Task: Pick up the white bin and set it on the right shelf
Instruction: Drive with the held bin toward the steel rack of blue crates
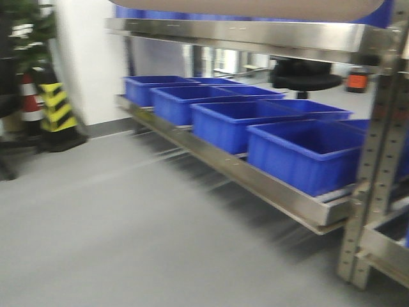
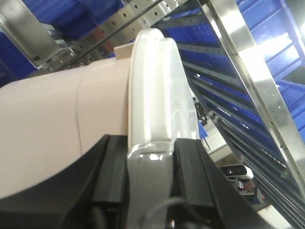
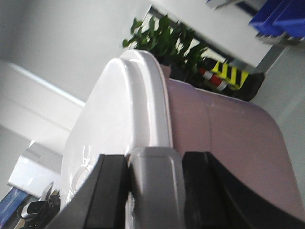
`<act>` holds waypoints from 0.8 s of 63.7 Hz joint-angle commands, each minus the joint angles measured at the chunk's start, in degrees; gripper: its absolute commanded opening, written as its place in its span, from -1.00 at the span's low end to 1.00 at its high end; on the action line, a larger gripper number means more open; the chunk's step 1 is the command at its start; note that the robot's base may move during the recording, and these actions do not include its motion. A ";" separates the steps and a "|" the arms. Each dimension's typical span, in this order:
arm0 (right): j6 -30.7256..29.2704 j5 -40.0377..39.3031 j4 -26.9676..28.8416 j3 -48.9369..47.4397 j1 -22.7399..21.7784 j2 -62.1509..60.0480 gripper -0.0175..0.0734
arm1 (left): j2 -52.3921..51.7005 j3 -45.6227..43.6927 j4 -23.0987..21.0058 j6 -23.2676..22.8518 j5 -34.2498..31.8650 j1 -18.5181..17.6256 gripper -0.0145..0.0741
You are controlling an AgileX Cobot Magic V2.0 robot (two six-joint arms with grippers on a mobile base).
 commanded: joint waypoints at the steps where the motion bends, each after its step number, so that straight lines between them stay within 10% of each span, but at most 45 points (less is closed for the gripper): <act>1: -0.18 8.99 5.04 -2.33 1.70 -1.59 -0.47 | -3.13 -2.45 -8.64 -0.24 19.32 -2.86 -0.96; 51: -0.18 8.60 5.04 -2.33 1.70 -1.59 -0.47 | -3.13 -2.45 -8.64 -0.24 19.19 -2.86 -0.96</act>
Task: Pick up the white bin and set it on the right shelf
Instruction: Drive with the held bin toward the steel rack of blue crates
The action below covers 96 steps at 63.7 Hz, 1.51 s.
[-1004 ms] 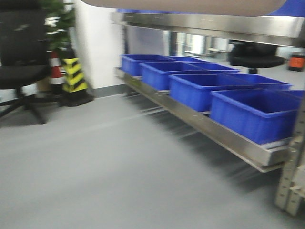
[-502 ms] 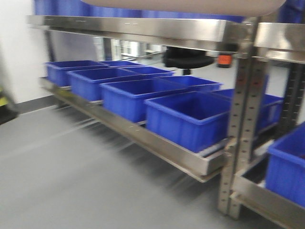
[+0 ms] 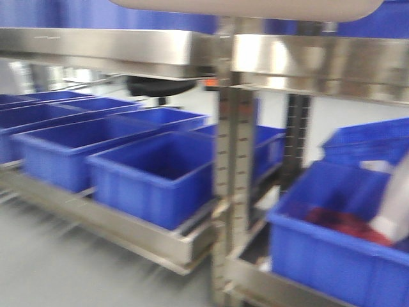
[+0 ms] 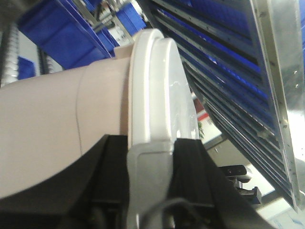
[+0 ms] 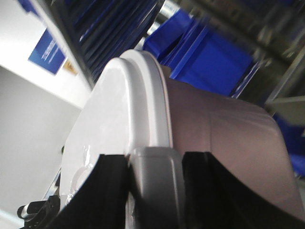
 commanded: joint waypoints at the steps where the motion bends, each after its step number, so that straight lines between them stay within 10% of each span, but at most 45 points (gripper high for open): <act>1: -0.18 8.60 5.04 -2.33 1.70 -1.59 -0.47 | -3.13 -2.45 -8.64 -0.24 19.06 -2.86 -0.96; 96: -0.18 8.14 5.04 -2.33 1.70 -1.59 -0.47 | -3.13 -2.45 -8.64 -0.24 19.06 -2.86 -0.96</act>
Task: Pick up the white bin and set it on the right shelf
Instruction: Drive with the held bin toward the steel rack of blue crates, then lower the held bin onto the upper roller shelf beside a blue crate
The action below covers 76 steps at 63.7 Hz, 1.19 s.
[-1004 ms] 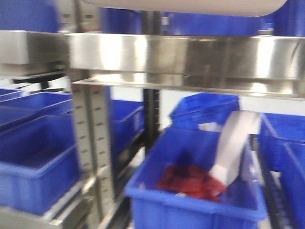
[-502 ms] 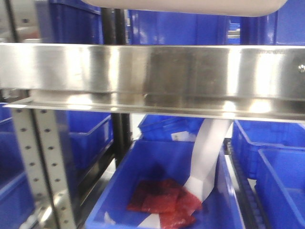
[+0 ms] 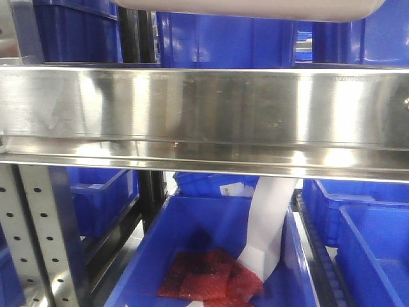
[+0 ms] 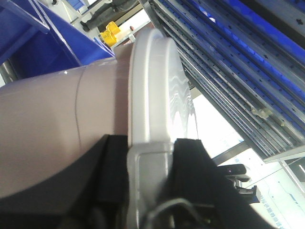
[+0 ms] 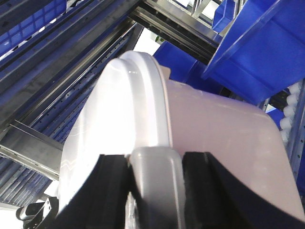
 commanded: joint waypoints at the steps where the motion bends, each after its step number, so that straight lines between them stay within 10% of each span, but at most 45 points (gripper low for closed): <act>1: -0.08 8.56 5.04 -2.33 1.70 -1.59 -0.47 | -3.13 -2.45 -8.64 -0.24 19.04 -2.86 -0.96; 76: -0.08 9.20 5.04 -2.33 1.70 -1.59 -0.47 | -3.13 -2.45 -9.20 -0.24 19.04 -2.86 -0.96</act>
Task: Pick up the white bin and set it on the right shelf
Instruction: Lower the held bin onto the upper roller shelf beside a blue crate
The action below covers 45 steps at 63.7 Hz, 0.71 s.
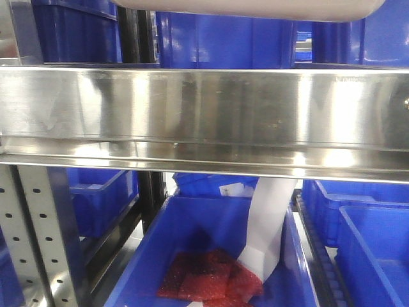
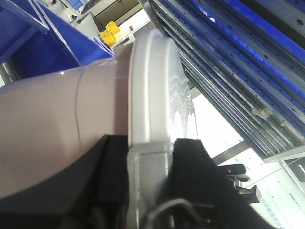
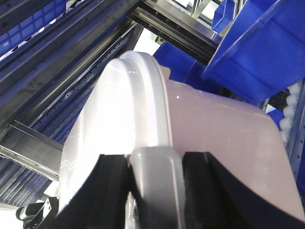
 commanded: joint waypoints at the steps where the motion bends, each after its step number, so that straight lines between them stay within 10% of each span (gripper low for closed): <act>1: -0.18 9.26 5.04 -2.33 1.70 -1.59 -0.47 | -3.13 -2.45 -9.20 -0.24 18.80 -2.86 -0.96; 45: -5.27 10.66 4.17 -2.33 1.70 7.98 -0.42 | 5.62 -2.74 -1.42 5.51 11.66 -3.08 -0.86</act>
